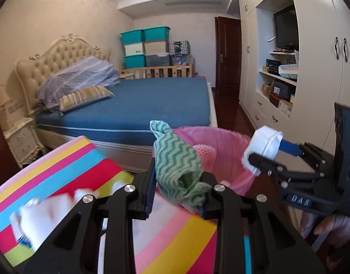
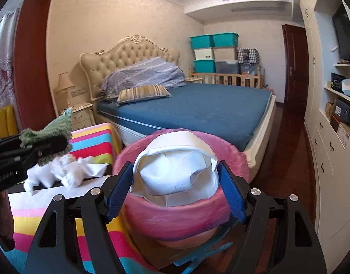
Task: Collect trash
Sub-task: 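Carry the cloth with the left tool to the bin while the right tool drops the tissue cup there, then move both open tools back over the table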
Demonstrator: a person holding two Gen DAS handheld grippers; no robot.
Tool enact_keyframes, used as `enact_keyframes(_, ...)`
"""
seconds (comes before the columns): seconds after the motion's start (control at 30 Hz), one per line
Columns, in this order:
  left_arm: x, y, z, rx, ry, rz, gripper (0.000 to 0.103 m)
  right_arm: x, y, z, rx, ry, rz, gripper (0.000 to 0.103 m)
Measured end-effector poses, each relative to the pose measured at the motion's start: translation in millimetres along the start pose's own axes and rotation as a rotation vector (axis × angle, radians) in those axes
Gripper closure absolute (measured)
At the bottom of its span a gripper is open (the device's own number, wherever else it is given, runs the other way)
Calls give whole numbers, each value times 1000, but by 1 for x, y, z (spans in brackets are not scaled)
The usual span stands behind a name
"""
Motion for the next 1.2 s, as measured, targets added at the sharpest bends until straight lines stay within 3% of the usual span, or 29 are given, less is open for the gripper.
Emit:
enact_keyframes(0.43, -47, -22, 81, 90, 50, 5, 72, -5, -22, 40, -9, 6, -11, 30)
enact_keyframes(0.47, -49, -22, 84, 92, 52, 5, 68, -5, -22, 42, -16, 7, -13, 30)
enact_keyframes(0.57, -56, -23, 94, 110, 71, 6, 39, -3, -25, 49, -43, 22, -10, 20)
enact_keyframes(0.6, -59, -21, 94, 96, 65, 6, 30, -1, -24, 48, -34, 21, -10, 18)
enact_keyframes(0.87, -64, 19, 64, -53, -1, -26, 8, -4, -32, 20, -19, -26, 16, 18)
enact_keyframes(0.93, -58, 31, 54, -98, -11, -17, 6, -8, -29, 13, -21, -38, 19, 18)
enact_keyframes(1.2, -35, 69, 16, -164, -22, -27, 5, -25, -4, 1, -38, -58, 4, 18)
Point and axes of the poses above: each gripper's, at about its wrist camera, not at the fingertips, and z roughly the way its jaws point, y to its left, x to its underside, the point moved 6 cm from there along z, roughly the way its jaws point, and after that the axes turned 4 degrees about -x, right-handed, at the moved point
